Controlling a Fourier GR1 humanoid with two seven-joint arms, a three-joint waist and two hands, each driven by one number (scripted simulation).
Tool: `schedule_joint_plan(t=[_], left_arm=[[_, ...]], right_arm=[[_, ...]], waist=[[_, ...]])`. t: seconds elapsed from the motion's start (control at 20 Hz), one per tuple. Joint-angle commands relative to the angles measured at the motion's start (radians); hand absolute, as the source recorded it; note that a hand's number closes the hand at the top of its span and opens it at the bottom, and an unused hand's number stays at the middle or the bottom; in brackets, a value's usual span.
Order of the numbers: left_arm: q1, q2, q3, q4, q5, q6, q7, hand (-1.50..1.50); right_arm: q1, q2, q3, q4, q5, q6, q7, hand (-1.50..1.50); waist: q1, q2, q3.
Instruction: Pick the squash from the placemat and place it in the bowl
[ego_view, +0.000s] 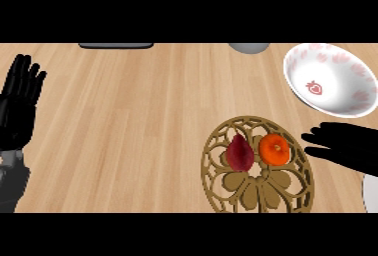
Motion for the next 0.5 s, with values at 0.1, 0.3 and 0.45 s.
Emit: schedule_joint_plan(t=[0.1, 0.3, 0.45], left_arm=[[0.009, -0.061, -0.009, 0.049, -0.056, -0.006, -0.069, 0.0], [0.063, -0.038, 0.032, -0.003, -0.03, -0.05, -0.042, 0.0], [0.033, -0.054, 0.045, 0.009, -0.043, -0.048, -0.034, 0.0]], right_arm=[[-0.051, 0.113, 0.114, 0.085, 0.154, -0.013, -0.032, -1.5], [-0.076, 0.161, 0.146, 0.156, 0.197, 0.017, -0.022, -1.5], [-0.061, 0.207, 0.158, 0.192, 0.274, -0.028, -0.039, -1.5]], waist=[[-0.001, 0.001, 0.0], [0.004, -0.001, 0.0], [-0.001, -0.001, 0.0]])
